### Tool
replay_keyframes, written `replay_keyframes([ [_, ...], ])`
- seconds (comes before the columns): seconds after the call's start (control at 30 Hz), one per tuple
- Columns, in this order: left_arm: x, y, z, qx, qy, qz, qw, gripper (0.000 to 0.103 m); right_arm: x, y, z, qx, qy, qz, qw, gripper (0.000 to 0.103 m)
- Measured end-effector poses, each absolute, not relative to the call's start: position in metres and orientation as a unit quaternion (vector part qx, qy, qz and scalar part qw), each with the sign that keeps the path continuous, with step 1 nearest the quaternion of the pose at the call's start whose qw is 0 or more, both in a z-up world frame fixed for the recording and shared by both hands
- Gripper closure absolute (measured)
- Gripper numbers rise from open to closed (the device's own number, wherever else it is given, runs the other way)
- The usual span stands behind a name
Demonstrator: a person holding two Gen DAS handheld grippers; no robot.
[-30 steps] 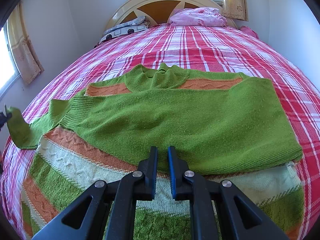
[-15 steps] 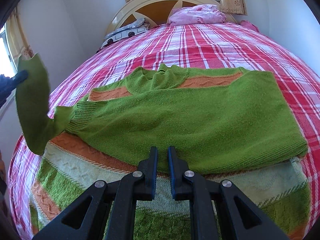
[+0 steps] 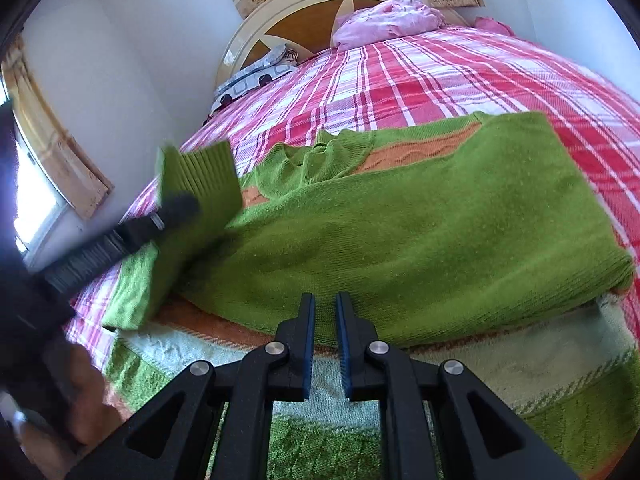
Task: Fold small clothes
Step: 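Lift the sleeve with the left tool and lay it across the sweater body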
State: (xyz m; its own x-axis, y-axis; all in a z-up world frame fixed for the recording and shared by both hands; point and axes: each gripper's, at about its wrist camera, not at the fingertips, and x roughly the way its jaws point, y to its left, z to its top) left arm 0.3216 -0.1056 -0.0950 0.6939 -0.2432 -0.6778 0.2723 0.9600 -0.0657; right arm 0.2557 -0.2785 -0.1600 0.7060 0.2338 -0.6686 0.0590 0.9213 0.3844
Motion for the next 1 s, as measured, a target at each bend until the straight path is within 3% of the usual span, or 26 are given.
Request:
replay_keyframes([
  [0.03, 0.320, -0.105, -0.097, 0.023, 0.378, -0.142, 0.915, 0.089, 0.256, -0.279, -0.160, 0.195, 0.380, 0.049, 0.903, 0.092],
  [0.1, 0.317, -0.099, -0.098, 0.023, 0.405, -0.151, 0.901, 0.071, 0.256, -0.280, -0.160, 0.198, 0.379, 0.050, 0.903, 0.092],
  [0.17, 0.308, -0.088, -0.095, 0.014, 0.419, -0.158, 0.894, 0.028, 0.256, -0.281, -0.160, 0.202, 0.378, 0.051, 0.902, 0.092],
  [0.2, 0.296, -0.074, -0.089, 0.000, 0.405, -0.159, 0.901, 0.025, 0.255, -0.282, -0.161, 0.205, 0.378, 0.051, 0.902, 0.092],
  [0.37, 0.251, -0.021, -0.085, -0.004, 0.380, -0.108, 0.919, 0.023, 0.255, -0.290, -0.162, 0.239, 0.380, 0.063, 0.891, 0.092],
  [0.53, 0.224, 0.019, -0.114, 0.002, 0.381, -0.038, 0.924, 0.023, 0.257, -0.293, -0.140, 0.290, 0.359, 0.078, 0.884, 0.089],
  [0.57, 0.224, 0.024, -0.124, -0.006, 0.394, -0.036, 0.918, 0.023, 0.258, -0.290, -0.135, 0.299, 0.352, 0.085, 0.883, 0.071],
  [0.6, 0.225, 0.025, -0.131, -0.012, 0.403, -0.034, 0.914, 0.023, 0.261, -0.285, -0.132, 0.301, 0.351, 0.085, 0.882, 0.042],
  [0.63, 0.223, 0.026, -0.139, -0.023, 0.408, -0.030, 0.912, 0.022, 0.266, -0.279, -0.129, 0.294, 0.354, 0.078, 0.884, 0.032],
  [0.67, 0.220, 0.028, -0.139, -0.032, 0.395, -0.031, 0.918, 0.022, 0.271, -0.273, -0.127, 0.279, 0.352, 0.073, 0.890, 0.030],
  [0.77, 0.219, 0.032, -0.139, -0.043, 0.395, -0.028, 0.917, 0.021, 0.291, -0.246, -0.130, 0.199, 0.376, 0.052, 0.903, 0.031],
  [0.83, 0.216, 0.028, -0.139, -0.034, 0.393, -0.026, 0.919, 0.020, 0.304, -0.227, -0.140, 0.149, 0.402, 0.038, 0.903, 0.040],
  [0.93, 0.213, 0.029, -0.140, -0.032, 0.393, -0.035, 0.918, 0.013, 0.309, -0.205, -0.143, 0.079, 0.411, 0.022, 0.908, 0.066],
  [0.97, 0.217, 0.031, -0.140, -0.037, 0.393, -0.044, 0.918, 0.008, 0.308, -0.200, -0.140, 0.071, 0.410, 0.031, 0.909, 0.089],
  [1.0, 0.217, 0.033, -0.141, -0.042, 0.394, -0.052, 0.917, 0.007, 0.308, -0.196, -0.137, 0.060, 0.407, 0.028, 0.911, 0.089],
])
